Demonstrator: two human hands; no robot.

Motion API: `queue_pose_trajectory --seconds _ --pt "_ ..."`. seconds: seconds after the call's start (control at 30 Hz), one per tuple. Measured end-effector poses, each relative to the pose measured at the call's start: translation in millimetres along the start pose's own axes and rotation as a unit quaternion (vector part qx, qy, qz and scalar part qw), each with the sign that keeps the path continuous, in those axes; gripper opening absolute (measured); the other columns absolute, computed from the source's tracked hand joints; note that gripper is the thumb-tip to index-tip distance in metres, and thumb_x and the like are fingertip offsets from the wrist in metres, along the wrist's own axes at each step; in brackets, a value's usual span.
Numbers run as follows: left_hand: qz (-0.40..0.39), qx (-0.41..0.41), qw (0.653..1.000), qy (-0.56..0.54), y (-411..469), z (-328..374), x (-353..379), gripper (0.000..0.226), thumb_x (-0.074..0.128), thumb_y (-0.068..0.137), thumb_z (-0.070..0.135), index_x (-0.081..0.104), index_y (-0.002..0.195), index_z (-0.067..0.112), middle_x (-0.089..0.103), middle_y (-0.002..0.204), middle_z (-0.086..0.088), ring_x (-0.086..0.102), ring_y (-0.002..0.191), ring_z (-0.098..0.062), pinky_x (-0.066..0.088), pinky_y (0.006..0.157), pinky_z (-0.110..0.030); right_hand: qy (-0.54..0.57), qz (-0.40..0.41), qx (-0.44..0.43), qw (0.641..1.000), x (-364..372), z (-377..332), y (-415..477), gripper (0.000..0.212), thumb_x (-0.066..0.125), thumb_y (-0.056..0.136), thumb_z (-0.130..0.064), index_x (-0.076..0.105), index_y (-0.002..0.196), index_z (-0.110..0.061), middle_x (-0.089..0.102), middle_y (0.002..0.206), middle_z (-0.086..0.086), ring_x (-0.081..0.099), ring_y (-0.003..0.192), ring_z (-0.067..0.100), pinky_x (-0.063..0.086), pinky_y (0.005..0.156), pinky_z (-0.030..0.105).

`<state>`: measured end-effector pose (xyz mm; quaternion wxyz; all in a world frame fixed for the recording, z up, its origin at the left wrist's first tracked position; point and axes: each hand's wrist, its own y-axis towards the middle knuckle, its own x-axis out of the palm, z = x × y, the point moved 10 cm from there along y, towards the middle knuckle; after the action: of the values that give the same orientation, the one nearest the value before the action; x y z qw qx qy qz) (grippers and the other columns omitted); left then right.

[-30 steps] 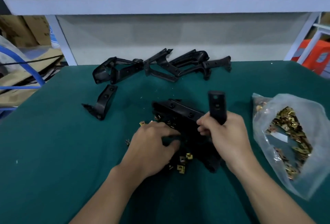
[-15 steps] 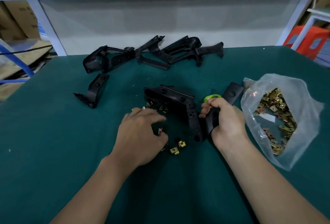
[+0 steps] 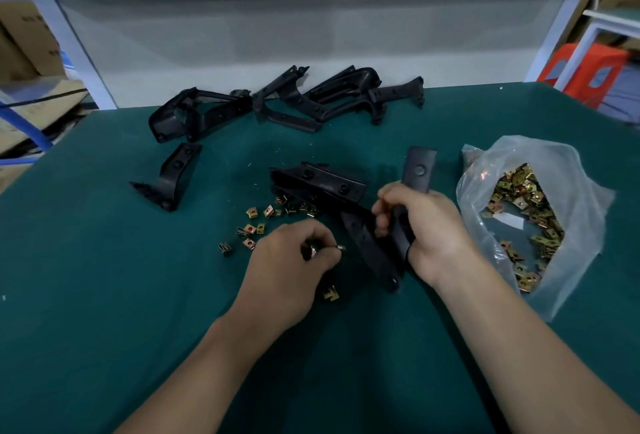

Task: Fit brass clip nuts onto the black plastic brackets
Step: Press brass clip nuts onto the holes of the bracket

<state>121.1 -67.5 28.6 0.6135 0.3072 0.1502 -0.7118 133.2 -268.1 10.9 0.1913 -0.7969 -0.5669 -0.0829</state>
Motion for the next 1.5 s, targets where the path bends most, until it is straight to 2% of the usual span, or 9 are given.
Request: queue_pose_trajectory --seconds 0.17,0.47,0.63,0.93,1.03,1.13,1.23,1.37,1.5 --pt "-0.009 -0.005 0.994 -0.113 11 -4 -14 0.021 0.069 0.094 0.017 0.065 0.081 0.033 0.071 0.071 0.007 0.056 0.06 -0.001 0.044 0.058 -0.014 -0.214 -0.211 -0.016 0.954 48 6 -27 0.02 0.07 0.085 0.009 0.077 0.094 -0.007 0.066 0.074 0.015 0.054 0.048 0.018 0.044 0.045 0.026" --pt "-0.102 -0.037 0.962 -0.251 8 -2 -8 0.016 0.065 0.098 0.01 0.074 0.084 0.008 0.074 0.071 -0.005 0.064 0.067 -0.008 0.049 0.064 -0.016 -0.241 -0.281 -0.116 0.922 71 -12 -42 0.031 0.073 0.081 0.015 0.081 0.092 -0.012 0.073 0.073 0.019 0.059 0.055 0.025 0.05 0.05 0.03" --pt "-0.145 -0.079 0.936 -0.311 0 0 3 0.017 0.063 0.099 0.011 0.073 0.085 0.009 0.071 0.072 -0.005 0.063 0.068 -0.007 0.049 0.063 -0.017 -0.263 -0.268 -0.14 0.916 68 -16 -40 0.023 0.08 0.075 0.012 0.08 0.082 -0.01 0.072 0.075 0.025 0.062 0.053 0.023 0.054 0.052 0.03" --pt "-0.217 -0.104 0.895 -0.376 -9 10 15 0.021 0.06 0.095 0.024 0.071 0.088 0.008 0.068 0.077 -0.009 0.058 0.072 -0.011 0.047 0.066 -0.016 -0.18 -0.286 -0.049 0.94 67 -5 -42 0.018 0.083 0.063 0.001 0.075 0.069 -0.013 0.064 0.06 0.019 0.059 0.048 0.023 0.049 0.048 0.029" --pt "-0.168 -0.087 0.906 -0.378 -3 8 6 0.017 0.076 0.088 0.026 0.075 0.097 0.012 0.073 0.088 -0.01 0.063 0.08 -0.013 0.05 0.07 -0.018 -0.152 -0.245 -0.056 0.956 59 -7 -36 0.02 0.085 0.062 0.004 0.073 0.07 -0.01 0.064 0.063 0.021 0.06 0.052 0.026 0.05 0.048 0.028" --pt "-0.097 -0.077 0.936 -0.33 1 0 -3 0.023 0.086 0.071 0.037 0.079 0.087 0.022 0.074 0.078 -0.006 0.064 0.072 -0.011 0.05 0.066 -0.019 -0.191 -0.201 -0.103 0.955 53 -14 -33 0.023 0.088 0.065 0.008 0.073 0.069 -0.01 0.065 0.063 0.019 0.062 0.052 0.024 0.052 0.05 0.029" --pt "-0.074 -0.055 0.938 -0.333 3 0 -8 0.023 0.087 0.063 0.035 0.078 0.081 0.024 0.076 0.077 -0.005 0.069 0.071 -0.01 0.052 0.067 -0.016 -0.218 -0.211 -0.129 0.944 59 -15 -36 0.023 0.088 0.069 0.007 0.074 0.069 -0.011 0.066 0.061 0.014 0.063 0.051 0.022 0.053 0.052 0.028" --pt "-0.082 -0.004 0.934 -0.347 4 7 -18 0.019 0.089 0.064 0.019 0.08 0.08 0.018 0.077 0.077 -0.01 0.073 0.071 -0.017 0.057 0.069 -0.021 -0.184 -0.254 -0.079 0.946 66 -3 -40 0.019 0.087 0.062 0.0 0.075 0.069 -0.013 0.063 0.057 0.014 0.061 0.049 0.024 0.052 0.049 0.03" --pt "-0.074 0.0 0.949 -0.305 3 8 -18 0.019 0.087 0.069 0.026 0.082 0.087 0.022 0.079 0.083 -0.007 0.076 0.079 -0.019 0.061 0.075 -0.027 -0.155 -0.274 -0.027 0.949 63 4 -40 0.023 0.089 0.061 0.004 0.073 0.069 -0.011 0.062 0.056 0.012 0.059 0.047 0.021 0.05 0.048 0.028"
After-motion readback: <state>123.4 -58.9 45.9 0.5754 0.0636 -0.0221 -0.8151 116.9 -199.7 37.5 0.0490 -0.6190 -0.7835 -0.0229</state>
